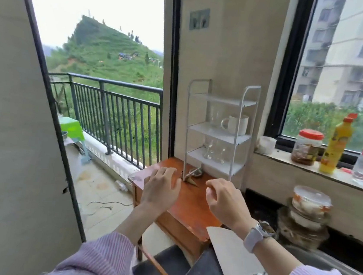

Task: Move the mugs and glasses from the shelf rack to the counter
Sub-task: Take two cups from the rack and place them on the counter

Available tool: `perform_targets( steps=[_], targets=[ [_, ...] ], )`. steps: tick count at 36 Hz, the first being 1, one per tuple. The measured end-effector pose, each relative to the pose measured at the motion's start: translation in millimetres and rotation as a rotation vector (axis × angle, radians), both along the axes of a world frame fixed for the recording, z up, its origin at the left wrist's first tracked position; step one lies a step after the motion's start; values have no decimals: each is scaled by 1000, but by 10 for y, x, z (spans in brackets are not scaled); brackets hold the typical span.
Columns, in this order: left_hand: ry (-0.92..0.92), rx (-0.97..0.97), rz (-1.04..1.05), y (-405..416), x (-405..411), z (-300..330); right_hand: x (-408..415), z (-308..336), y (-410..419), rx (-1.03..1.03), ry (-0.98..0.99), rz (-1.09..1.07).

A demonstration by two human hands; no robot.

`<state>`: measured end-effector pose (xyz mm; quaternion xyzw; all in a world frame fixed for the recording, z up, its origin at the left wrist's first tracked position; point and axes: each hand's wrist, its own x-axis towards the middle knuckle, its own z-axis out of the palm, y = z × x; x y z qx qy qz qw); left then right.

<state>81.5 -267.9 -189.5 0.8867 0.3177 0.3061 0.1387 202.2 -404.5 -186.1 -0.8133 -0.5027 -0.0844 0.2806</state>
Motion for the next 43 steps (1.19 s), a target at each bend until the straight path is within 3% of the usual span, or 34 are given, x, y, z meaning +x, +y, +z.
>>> perform_targets(
  steps=[15,25,32,37,43],
  targets=[
    [-74,-110,-161,1897,1218,-27,1231,35,1840,15,66,-90],
    [-150,-380,-455,2914,2623,-6,2130,94,2727,164,241,-406],
    [-153,-424,-605,3284,3406,160,2740,175,3236,288,277,-585],
    [-147,-451,-698,3375,3907,176,3103,217,3478,417,460,-723],
    [-250,-641,-743,3322,4341,192,3252,203,3598,576,599,-705]
  ],
)
